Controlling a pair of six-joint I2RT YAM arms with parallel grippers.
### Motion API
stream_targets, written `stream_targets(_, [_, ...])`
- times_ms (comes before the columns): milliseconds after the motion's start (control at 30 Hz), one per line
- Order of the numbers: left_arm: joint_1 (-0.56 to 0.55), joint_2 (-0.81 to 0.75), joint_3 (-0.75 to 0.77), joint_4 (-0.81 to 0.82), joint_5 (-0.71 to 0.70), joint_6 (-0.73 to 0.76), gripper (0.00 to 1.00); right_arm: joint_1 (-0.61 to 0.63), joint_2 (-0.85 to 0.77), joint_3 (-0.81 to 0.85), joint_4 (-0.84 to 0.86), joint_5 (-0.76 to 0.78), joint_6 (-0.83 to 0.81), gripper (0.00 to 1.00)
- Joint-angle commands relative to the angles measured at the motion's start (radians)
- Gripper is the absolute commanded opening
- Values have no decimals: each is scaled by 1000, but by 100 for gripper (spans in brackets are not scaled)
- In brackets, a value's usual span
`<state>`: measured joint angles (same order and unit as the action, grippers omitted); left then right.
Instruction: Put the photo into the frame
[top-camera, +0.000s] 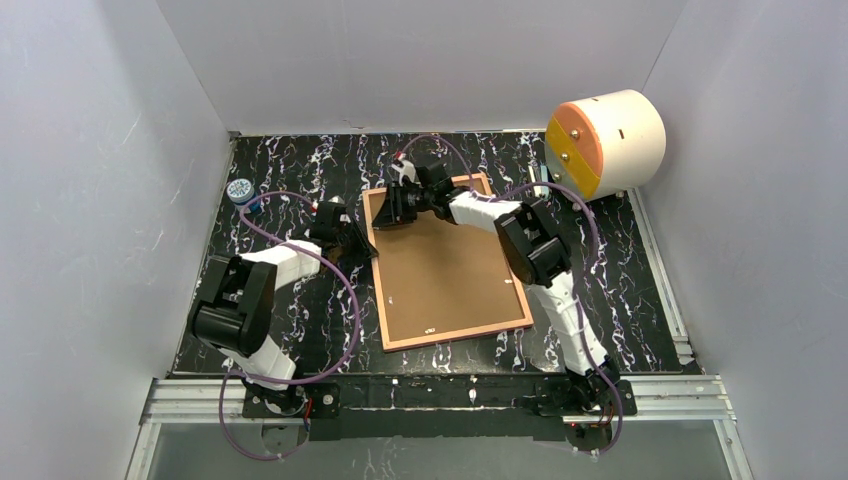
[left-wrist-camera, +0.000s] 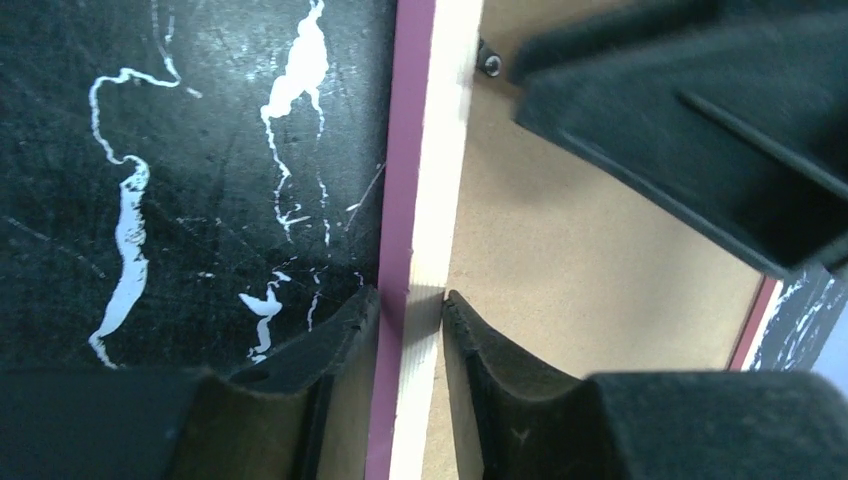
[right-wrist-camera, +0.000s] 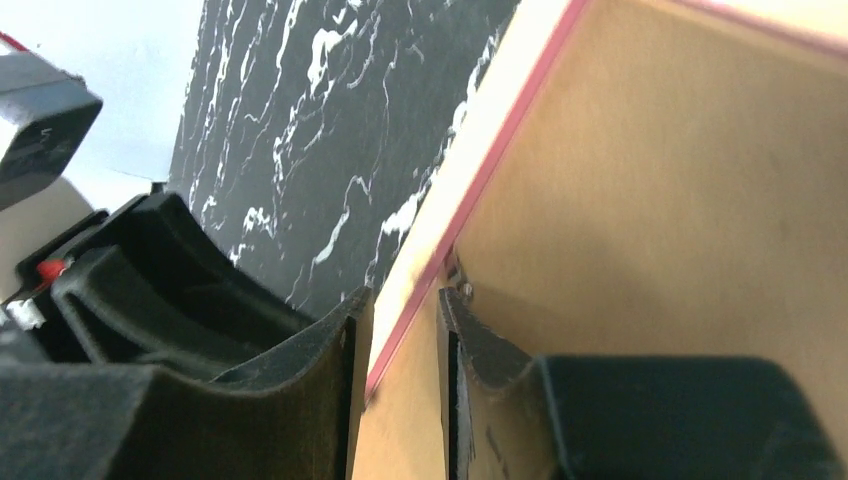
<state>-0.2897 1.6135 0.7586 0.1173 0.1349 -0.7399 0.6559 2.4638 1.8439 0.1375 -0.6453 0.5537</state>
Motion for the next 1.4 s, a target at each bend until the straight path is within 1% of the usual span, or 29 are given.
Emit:
stream_targets(0, [5,-21,46,-110,-49,51,31,-50,-198,-136,92,82,157,39])
stream_targets(100, [5,-53,80,-171,-42,67,39,-86,-316,-261,118,109,208,42])
stream_targets(167, [5,-83,91,-190,-37,69,45,-98,-393,-348,101,133,205,43])
stream_targets(300, [6,-142,93,-238,-11,70,59,-100,-559,-572,45,155,198,45])
stream_targets(367, [6,-162,80,-267,16,71,62,-98,-641,-706,40,166,220,48])
stream_targets(467, [4,-212,16,-274,42,62,63,-91,-764,-894,57,183,272,52])
stream_targets(567, [-1,-262,-52,-274,59,48,64,-59,-869,-1031,69,185,301,55])
stream_targets(667, [-15,-298,-101,-274,88,40,64,-4,-959,-1120,88,225,346,56])
stream_targets(733, [-21,-315,-125,-271,102,35,63,44,-978,-1152,111,257,379,56])
stream_targets(800, [-28,-329,-146,-267,120,29,62,90,-964,-1160,139,274,402,55])
stream_targets(900, [-35,-340,-165,-266,127,27,56,165,-900,-1134,169,302,427,51])
stream_targets(1000, [-39,-346,-187,-261,124,17,47,227,-831,-1097,178,362,437,46])
stream_targets(1067, [-46,-344,-205,-249,126,15,41,250,-785,-1077,200,376,450,43])
stream_targets(1167, [-55,-332,-224,-236,126,15,37,276,-727,-1038,220,391,454,39])
stream_targets(1367, [-69,-313,-248,-217,135,15,33,307,-654,-987,235,438,440,35])
